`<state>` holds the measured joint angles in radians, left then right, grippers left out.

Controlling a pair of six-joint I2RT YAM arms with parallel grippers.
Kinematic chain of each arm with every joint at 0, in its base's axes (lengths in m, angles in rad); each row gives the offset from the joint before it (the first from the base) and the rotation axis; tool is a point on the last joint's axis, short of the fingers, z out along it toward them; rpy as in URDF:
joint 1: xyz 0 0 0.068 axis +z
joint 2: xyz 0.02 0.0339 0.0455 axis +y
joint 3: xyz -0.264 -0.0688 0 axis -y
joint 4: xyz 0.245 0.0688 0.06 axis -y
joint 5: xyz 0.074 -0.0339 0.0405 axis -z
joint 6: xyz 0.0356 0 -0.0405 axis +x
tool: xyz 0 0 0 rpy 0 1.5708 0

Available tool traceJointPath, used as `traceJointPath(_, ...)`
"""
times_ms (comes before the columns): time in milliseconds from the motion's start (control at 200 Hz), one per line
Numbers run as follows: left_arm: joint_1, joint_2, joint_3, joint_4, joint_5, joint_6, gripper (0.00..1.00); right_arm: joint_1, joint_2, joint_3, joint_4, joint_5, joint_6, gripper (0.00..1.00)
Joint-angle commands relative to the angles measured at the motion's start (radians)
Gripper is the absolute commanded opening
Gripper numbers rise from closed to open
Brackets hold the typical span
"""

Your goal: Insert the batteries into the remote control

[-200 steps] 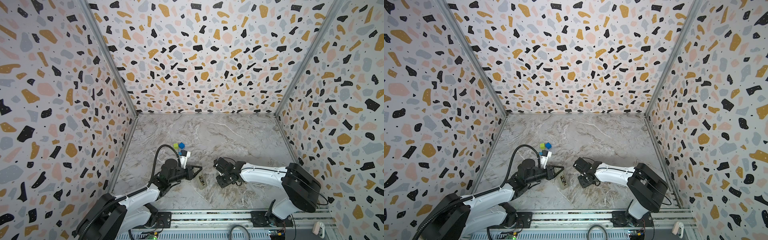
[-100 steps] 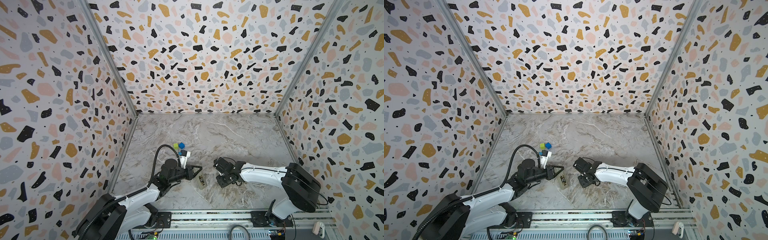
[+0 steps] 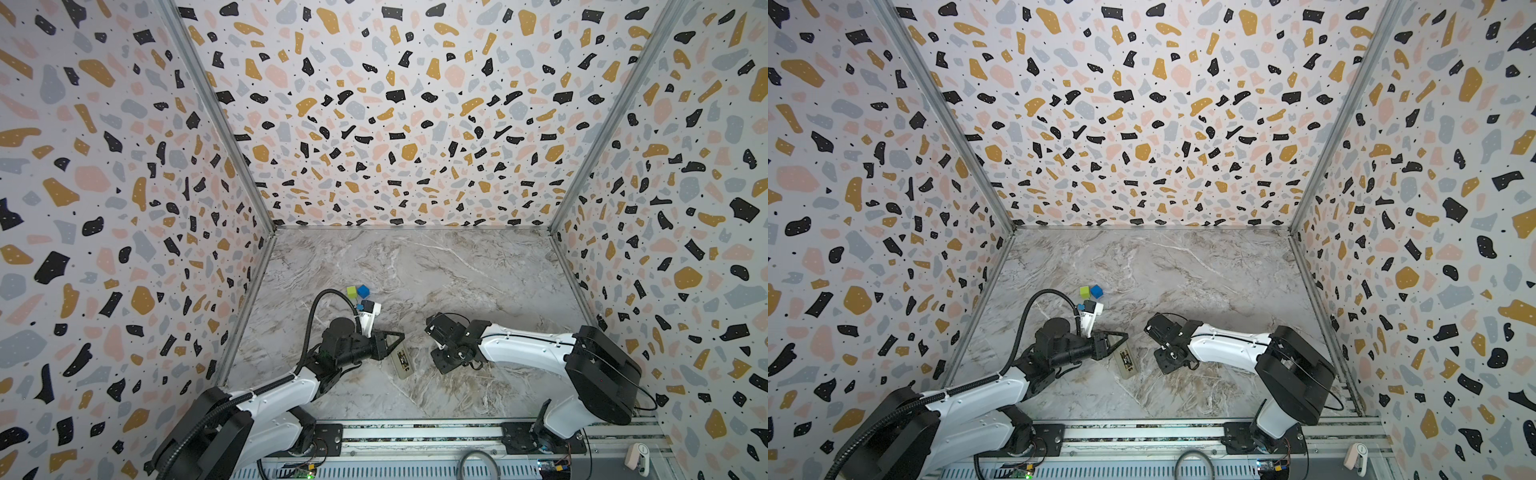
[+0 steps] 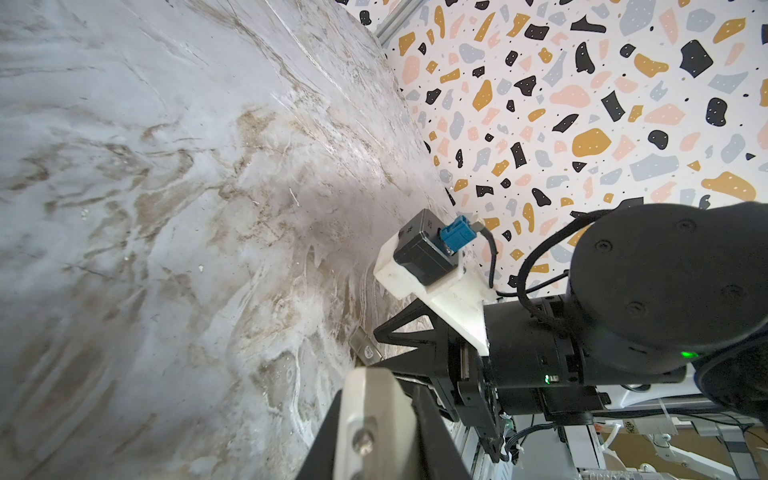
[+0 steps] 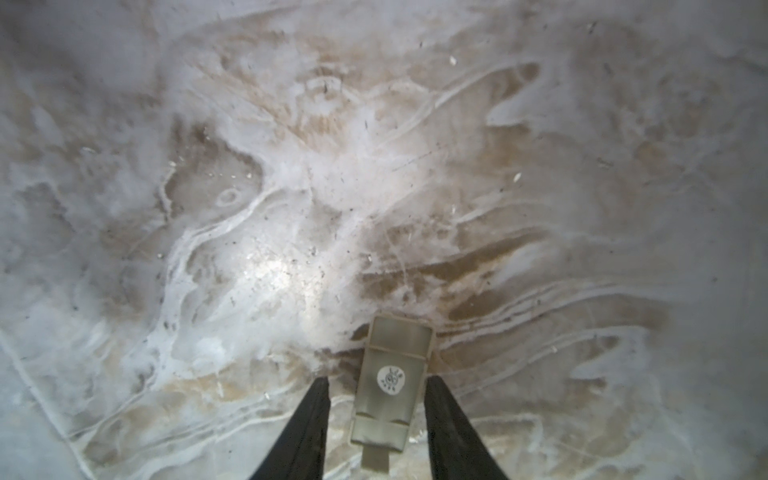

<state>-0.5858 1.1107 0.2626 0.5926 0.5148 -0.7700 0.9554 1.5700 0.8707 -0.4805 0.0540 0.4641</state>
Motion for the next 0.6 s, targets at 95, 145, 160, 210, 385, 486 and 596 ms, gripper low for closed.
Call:
traceJointPath(95,-0.005,-0.014,0.027,0.039,0.010,0.014,0.00,0.003,-0.006,-0.006,-0.003,-0.008,0.010,0.41)
traceJointPath(145,-0.006,-0.012,0.027,0.039,0.010,0.014,0.00,0.003,-0.001,-0.007,-0.002,-0.009,0.009,0.41)
traceJointPath(160,-0.006,-0.012,0.027,0.040,0.010,0.015,0.00,0.003,0.000,-0.008,-0.003,-0.009,0.008,0.41)
traceJointPath(210,-0.005,-0.011,0.027,0.041,0.008,0.015,0.00,0.003,0.002,-0.012,-0.001,-0.011,0.008,0.40)
traceJointPath(385,-0.005,-0.008,0.030,0.041,0.010,0.015,0.00,0.000,0.007,-0.025,0.006,-0.010,0.006,0.40)
traceJointPath(486,-0.006,-0.006,0.030,0.040,0.011,0.016,0.00,-0.002,0.010,-0.032,0.013,-0.017,0.006,0.40)
traceJointPath(596,-0.005,-0.008,0.030,0.041,0.009,0.015,0.00,-0.002,0.017,-0.032,0.012,-0.013,0.002,0.40)
